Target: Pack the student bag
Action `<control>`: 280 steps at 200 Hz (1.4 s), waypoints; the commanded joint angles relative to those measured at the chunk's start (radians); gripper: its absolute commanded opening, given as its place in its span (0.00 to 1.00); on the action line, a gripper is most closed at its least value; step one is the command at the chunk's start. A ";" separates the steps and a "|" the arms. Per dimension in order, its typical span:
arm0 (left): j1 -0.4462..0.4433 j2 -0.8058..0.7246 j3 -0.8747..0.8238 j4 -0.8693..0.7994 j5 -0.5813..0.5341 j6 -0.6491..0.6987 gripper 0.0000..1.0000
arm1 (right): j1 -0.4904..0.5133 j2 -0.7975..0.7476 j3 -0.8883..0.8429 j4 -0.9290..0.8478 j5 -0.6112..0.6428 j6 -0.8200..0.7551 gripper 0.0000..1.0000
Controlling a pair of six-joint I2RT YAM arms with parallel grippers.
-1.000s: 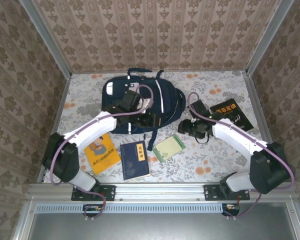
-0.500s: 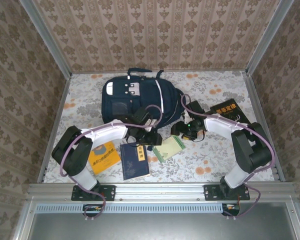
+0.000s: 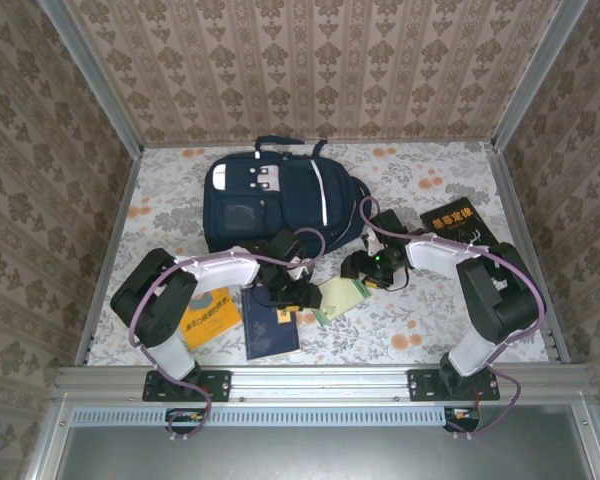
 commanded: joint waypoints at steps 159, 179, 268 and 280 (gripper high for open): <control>0.017 0.113 0.072 0.007 0.036 0.039 0.53 | -0.004 -0.220 -0.205 0.278 -0.468 0.290 0.61; 0.017 0.107 0.077 0.006 0.032 0.040 0.53 | -0.005 -0.245 -0.246 0.339 -0.491 0.329 0.61; 0.022 0.060 0.086 -0.010 0.012 0.048 0.52 | -0.005 -0.217 -0.197 0.149 -0.280 0.221 0.31; 0.030 0.039 0.095 -0.025 0.011 0.052 0.52 | -0.005 -0.210 -0.183 0.114 -0.232 0.202 0.23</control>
